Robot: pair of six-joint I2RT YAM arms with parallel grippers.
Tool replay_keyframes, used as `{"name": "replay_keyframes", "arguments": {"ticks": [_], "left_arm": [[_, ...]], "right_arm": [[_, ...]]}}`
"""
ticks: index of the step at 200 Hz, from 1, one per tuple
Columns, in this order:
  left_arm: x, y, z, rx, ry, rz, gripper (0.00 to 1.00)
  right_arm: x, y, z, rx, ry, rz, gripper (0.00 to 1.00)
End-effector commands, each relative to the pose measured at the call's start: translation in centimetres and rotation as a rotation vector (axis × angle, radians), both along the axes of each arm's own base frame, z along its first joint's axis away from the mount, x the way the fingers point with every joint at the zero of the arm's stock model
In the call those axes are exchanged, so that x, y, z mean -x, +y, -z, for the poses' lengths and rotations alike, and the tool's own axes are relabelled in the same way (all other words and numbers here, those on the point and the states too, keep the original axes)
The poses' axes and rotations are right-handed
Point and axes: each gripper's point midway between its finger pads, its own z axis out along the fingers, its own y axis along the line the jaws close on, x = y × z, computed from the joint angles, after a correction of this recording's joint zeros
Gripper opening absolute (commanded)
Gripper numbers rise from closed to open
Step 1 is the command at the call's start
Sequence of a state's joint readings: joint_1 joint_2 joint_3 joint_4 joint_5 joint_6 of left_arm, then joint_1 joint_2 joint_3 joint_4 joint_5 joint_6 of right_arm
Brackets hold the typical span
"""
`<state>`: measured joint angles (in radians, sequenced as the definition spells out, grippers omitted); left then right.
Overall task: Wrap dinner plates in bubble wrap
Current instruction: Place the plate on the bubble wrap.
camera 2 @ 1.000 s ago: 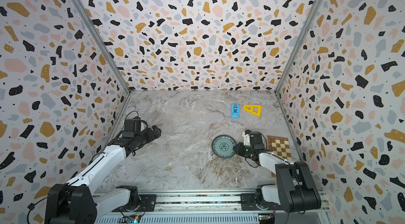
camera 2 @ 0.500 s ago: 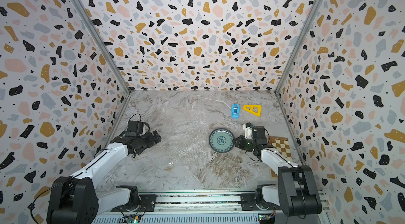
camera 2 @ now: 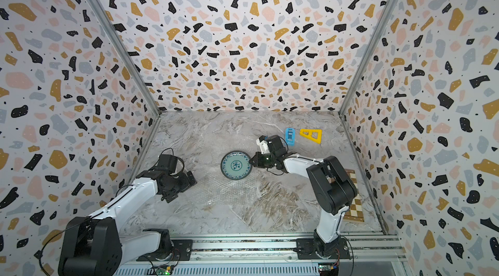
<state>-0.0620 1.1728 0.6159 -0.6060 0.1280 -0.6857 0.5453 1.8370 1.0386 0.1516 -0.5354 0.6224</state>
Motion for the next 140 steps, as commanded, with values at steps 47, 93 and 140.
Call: {"name": "replay_keyframes", "arguments": {"ticks": [47,93,140], "left_arm": [[3.6,-0.7,1.2,0.080,0.068,-0.054,0.90],[3.8,-1.4,1.8,0.125,0.078,-0.058,0.84],[3.9,-1.1,2.1,0.111,0.080,-0.061,0.78]], "right_arm": [[-1.5,3.8,0.9,0.001,0.012,-0.008,0.00],[-1.5,5.0,2.1,0.014,0.046,-0.012,0.00],[-1.0,5.9,2.9,0.047,0.061,-0.023,0.00]]}}
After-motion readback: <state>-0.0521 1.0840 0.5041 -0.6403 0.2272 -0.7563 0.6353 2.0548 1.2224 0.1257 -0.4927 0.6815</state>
